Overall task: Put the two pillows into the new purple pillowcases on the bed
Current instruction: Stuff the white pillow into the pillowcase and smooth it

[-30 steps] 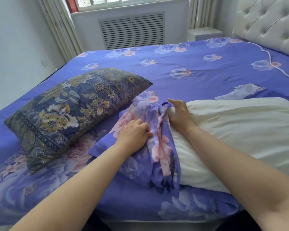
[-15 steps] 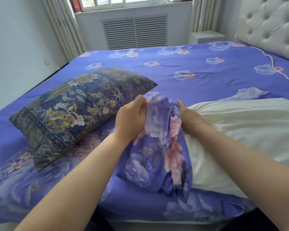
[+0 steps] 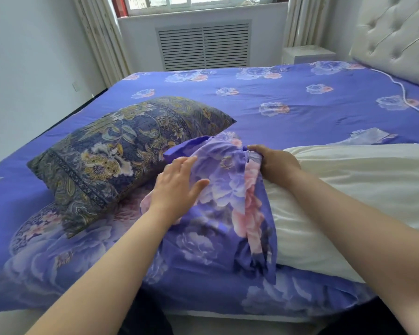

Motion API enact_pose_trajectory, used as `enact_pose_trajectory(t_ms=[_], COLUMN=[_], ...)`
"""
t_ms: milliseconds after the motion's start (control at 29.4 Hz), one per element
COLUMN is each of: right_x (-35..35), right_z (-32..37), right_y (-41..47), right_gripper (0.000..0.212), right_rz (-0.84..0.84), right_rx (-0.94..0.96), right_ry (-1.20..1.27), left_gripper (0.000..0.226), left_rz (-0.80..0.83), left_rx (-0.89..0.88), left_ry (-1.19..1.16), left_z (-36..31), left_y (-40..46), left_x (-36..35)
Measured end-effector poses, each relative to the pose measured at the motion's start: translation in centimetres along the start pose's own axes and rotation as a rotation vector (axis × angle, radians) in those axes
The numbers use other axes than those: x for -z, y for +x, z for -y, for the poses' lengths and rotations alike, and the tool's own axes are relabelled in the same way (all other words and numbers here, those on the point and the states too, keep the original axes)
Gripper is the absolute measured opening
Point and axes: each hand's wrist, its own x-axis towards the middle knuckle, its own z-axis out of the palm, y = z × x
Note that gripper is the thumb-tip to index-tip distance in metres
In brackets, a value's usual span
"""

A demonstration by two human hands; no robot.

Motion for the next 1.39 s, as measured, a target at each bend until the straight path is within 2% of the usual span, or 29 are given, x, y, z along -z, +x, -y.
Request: enact_pose_trajectory(t_ms=[136,170,238,272,340,374,442,510,646,714,782,850,986,1020,1088,1190,1292,1394], right_x=[1.3,1.5,1.9,2.2,3.3,4.2,5.7,5.1,2.0,1.6,1.6,1.6,1.8,1.8,1.5,0.2,-1.8,-3.0], right_z=[0.0,-0.1,-0.1,-0.2,-1.7,-2.8,-5.8,-7.5,-6.1,-5.0,-3.7,-1.4,2.7,3.3,4.1,5.0,5.2,4.6], right_y=[-1.5,-1.8,-1.8,-1.5,-0.7,-0.3,-0.1,-0.5,-1.1,-1.3,-2.0,-3.2,-7.8,-9.0,-11.1,-13.5,-14.7,-14.8], right_gripper=[0.032,0.027,0.02,0.02,0.021,0.023,0.033,0.038,0.033,0.037,0.039,0.041,0.058,0.063,0.067,0.069,0.076,0.082], right_rz=[-0.041,-0.039,-0.013,0.006,-0.026,-0.1,-0.25,-0.239,-0.182,-0.206,-0.203,-0.202,-0.18,-0.172,-0.185,-0.181,-0.142,-0.146], right_rx=[0.109,0.114,0.114,0.111,0.08,0.023,-0.178,-0.278,-0.304,-0.377,-0.42,-0.367,-0.238,-0.229,-0.246,-0.309,-0.303,-0.276], right_ry=[-0.057,-0.027,0.079,0.129,0.21,0.255,0.291,0.284,0.369,0.409,0.42,0.521,0.718,0.699,0.604,0.504,0.405,0.46], left_gripper=[0.073,0.071,0.056,0.046,0.033,0.032,0.028,0.025,0.026,0.049,0.064,0.064,0.047,0.048,0.05,0.033,0.026,0.024], left_rz=[0.149,0.203,0.255,0.228,0.063,-0.022,-0.054,0.005,0.189,0.208,0.188,0.163,-0.203,-0.213,-0.026,0.248,0.349,0.396], left_rx=[0.337,0.38,0.355,0.31,0.171,0.169,0.325,0.389,0.39,0.369,0.302,0.262,0.107,0.06,0.066,0.185,0.244,0.208], left_ry=[-0.334,-0.34,-0.215,-0.164,-0.148,-0.153,-0.159,-0.118,-0.156,-0.094,-0.03,0.0,0.078,0.082,0.023,-0.094,-0.083,0.06], left_z=[-2.1,-2.3,-3.2,-3.8,-3.9,-3.3,-1.3,0.9,1.7,1.5,0.7,-0.5,-2.1,-2.3,-2.8,-2.9,-3.2,-4.5], left_y=[3.3,3.9,4.4,4.3,4.0,3.8,3.7,3.7,2.8,1.7,0.7,-0.6,-3.0,-3.4,-4.1,-4.5,-4.0,-3.4], left_x=[-1.6,-2.0,-2.6,-2.7,-2.8,-2.4,-1.3,-0.9,-1.2,-1.5,-2.1,-2.6,-2.2,-2.0,-1.7,-1.9,0.0,3.0])
